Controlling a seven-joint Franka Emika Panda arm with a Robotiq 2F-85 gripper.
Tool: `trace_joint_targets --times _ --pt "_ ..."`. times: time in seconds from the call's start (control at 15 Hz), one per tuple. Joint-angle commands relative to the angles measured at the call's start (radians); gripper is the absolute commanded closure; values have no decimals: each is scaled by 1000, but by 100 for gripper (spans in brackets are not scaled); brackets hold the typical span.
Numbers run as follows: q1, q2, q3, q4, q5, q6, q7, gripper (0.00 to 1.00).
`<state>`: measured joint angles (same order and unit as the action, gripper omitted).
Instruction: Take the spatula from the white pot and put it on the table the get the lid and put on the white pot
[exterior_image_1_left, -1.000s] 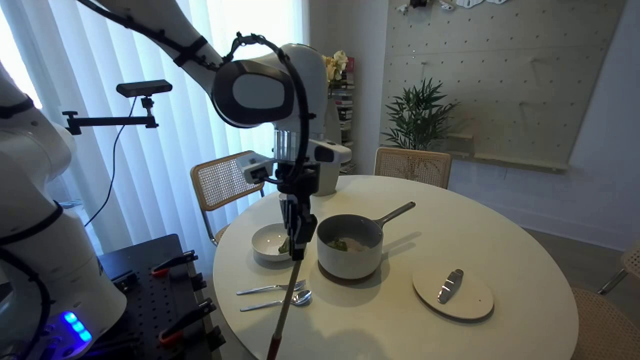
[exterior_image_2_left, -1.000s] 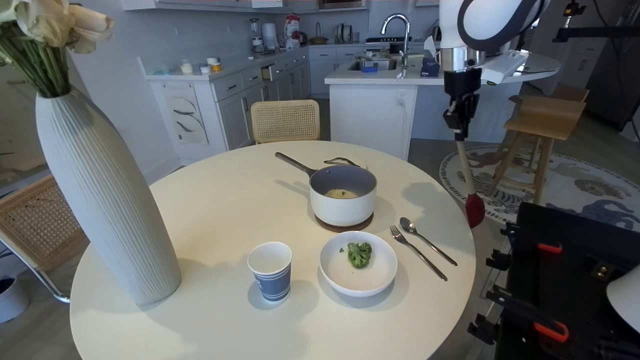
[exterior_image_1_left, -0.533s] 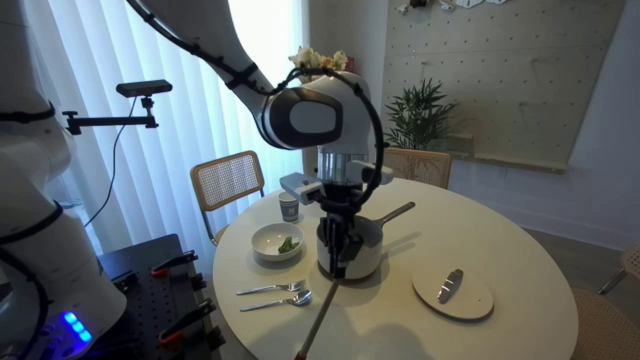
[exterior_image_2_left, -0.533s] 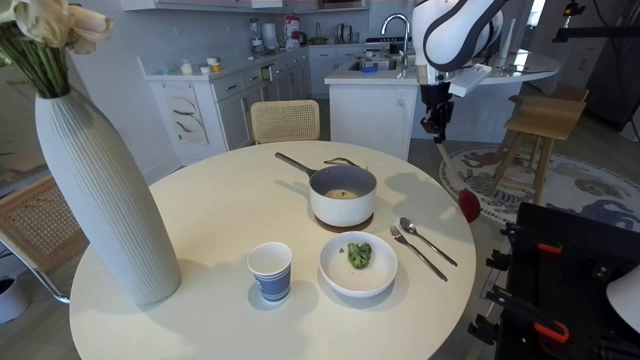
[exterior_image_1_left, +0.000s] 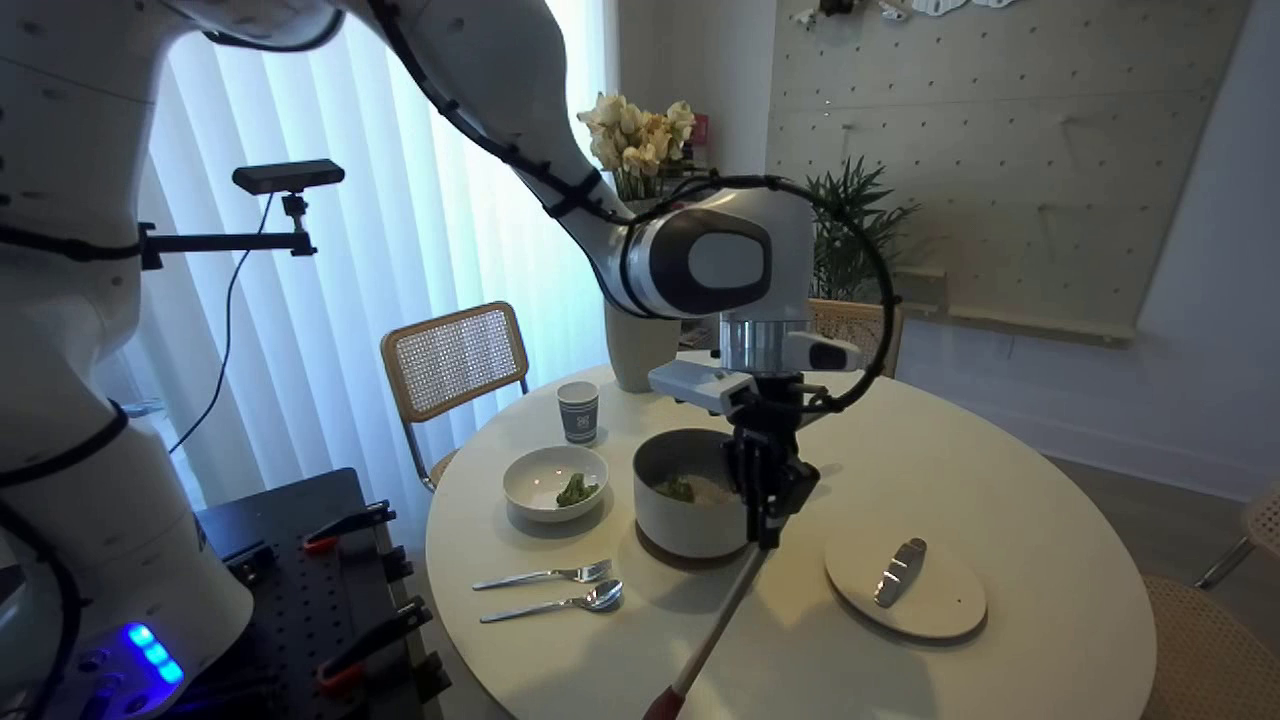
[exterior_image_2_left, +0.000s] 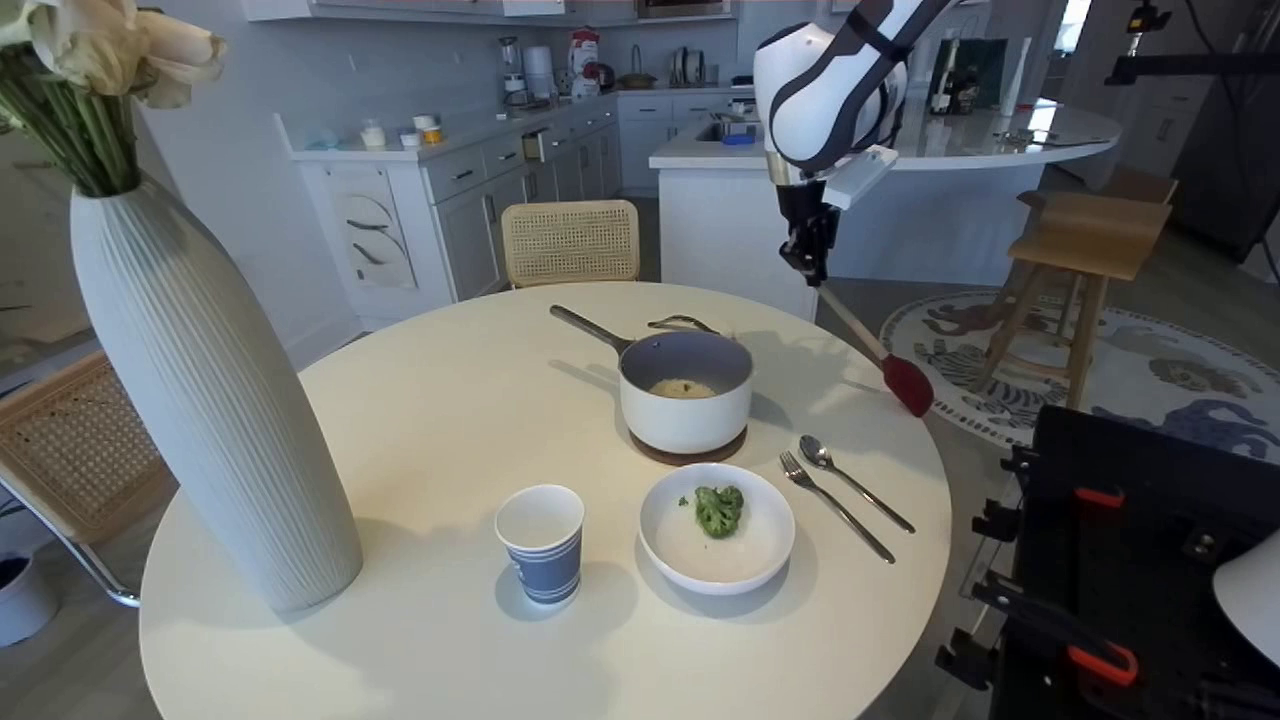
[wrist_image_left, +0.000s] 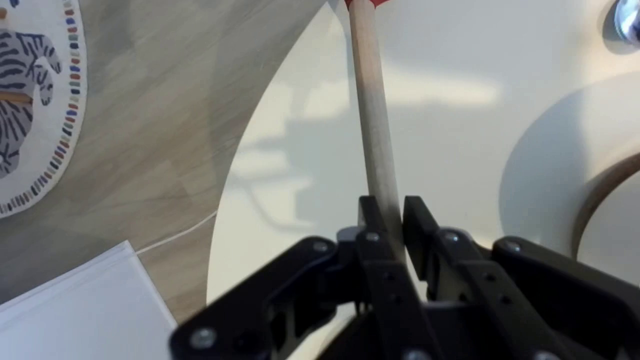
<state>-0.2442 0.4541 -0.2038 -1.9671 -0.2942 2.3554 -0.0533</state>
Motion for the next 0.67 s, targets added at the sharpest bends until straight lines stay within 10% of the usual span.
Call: trace_joint_targets --times 0.0,0.6 --pt "31 108 23 167 29 -71 -23 96" --pt "88 319 60 336 22 -101 -29 96"
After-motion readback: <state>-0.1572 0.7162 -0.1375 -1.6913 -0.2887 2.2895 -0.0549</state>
